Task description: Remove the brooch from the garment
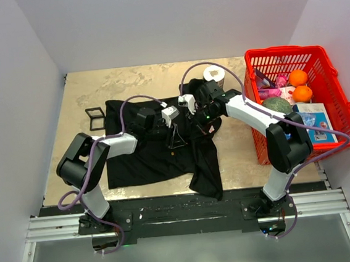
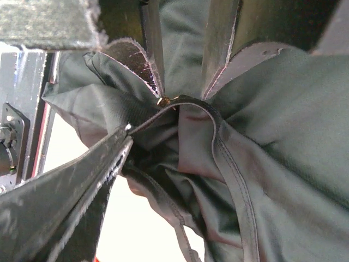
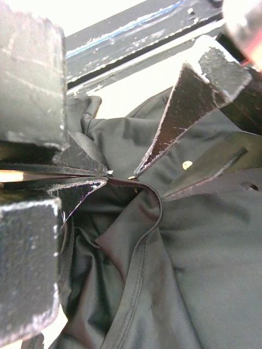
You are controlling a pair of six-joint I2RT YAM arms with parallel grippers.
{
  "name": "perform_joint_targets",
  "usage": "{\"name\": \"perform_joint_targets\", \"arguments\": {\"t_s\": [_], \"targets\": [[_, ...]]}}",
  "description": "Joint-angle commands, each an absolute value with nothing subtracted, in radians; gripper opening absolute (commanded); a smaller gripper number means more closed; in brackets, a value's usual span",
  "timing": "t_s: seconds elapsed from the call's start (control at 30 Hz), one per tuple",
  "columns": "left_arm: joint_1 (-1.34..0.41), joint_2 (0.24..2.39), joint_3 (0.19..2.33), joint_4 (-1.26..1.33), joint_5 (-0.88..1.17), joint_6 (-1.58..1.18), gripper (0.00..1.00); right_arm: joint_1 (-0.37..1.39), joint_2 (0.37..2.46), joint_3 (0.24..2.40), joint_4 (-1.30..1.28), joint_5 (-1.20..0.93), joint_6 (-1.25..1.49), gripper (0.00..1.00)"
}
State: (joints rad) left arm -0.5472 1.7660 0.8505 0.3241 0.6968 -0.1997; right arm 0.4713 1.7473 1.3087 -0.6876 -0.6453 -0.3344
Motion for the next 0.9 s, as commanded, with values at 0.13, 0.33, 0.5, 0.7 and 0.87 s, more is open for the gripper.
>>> {"name": "perform_joint_targets", "arguments": {"t_s": [0.13, 0.33, 0.5, 0.7, 0.87], "targets": [[-0.557, 1.747, 0.796, 0.419, 0.706, -0.186, 0.38, 0.440, 1.755, 1.361, -0.661, -0.715, -0.288, 0.00], [-0.577, 1.816, 0.839, 0.486, 0.745, -0.216, 0.38, 0.436, 1.763, 1.370, -0.653, -0.712, -0.281, 0.00], [-0.592, 1.842, 0.853, 0.523, 0.761, -0.238, 0.36, 0.433, 1.761, 1.370, -0.655, -0.709, -0.279, 0.00], [-0.600, 1.859, 0.861, 0.541, 0.741, -0.245, 0.31, 0.431, 1.761, 1.374, -0.660, -0.709, -0.282, 0.00], [-0.600, 1.870, 0.864, 0.535, 0.695, -0.256, 0.38, 0.425, 1.766, 1.374, -0.661, -0.710, -0.282, 0.00]]}}
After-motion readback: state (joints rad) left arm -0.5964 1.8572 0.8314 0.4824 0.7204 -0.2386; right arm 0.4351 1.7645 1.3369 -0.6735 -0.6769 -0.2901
